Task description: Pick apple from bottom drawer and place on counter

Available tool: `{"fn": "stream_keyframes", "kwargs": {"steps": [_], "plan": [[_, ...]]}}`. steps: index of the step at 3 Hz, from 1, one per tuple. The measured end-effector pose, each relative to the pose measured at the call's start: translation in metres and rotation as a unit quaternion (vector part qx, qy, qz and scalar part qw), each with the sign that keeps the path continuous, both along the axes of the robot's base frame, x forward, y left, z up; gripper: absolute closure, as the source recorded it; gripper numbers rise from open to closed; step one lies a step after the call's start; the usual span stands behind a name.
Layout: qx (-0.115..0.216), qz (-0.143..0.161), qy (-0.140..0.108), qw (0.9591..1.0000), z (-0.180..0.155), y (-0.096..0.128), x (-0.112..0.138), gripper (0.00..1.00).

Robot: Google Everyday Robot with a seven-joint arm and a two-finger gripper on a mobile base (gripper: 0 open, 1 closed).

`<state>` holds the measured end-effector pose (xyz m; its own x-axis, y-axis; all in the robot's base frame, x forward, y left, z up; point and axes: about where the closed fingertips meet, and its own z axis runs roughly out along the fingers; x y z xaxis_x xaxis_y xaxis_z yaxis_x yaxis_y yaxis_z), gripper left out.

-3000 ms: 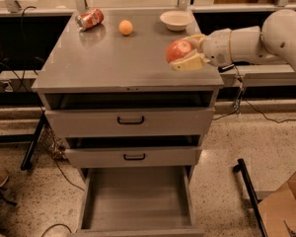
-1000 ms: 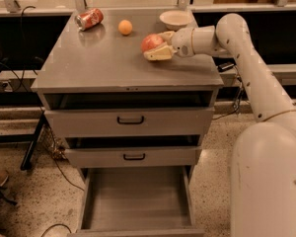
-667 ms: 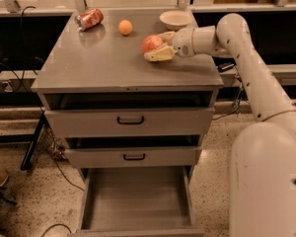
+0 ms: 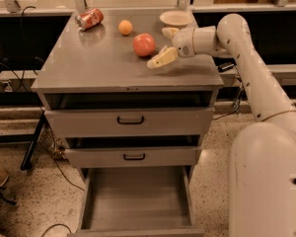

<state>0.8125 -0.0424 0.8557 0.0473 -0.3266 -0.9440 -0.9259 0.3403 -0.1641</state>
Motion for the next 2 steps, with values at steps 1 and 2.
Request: {"fn": "stream_keyframes", "kwargs": {"steps": [1,2], "plan": [[-0.006,-0.018,-0.02,0.9996,0.016,-0.027,-0.01,0.0],[-0.012,-0.054,-0.061,0.9966,0.052,-0.071,-0.032,0.0]]}}
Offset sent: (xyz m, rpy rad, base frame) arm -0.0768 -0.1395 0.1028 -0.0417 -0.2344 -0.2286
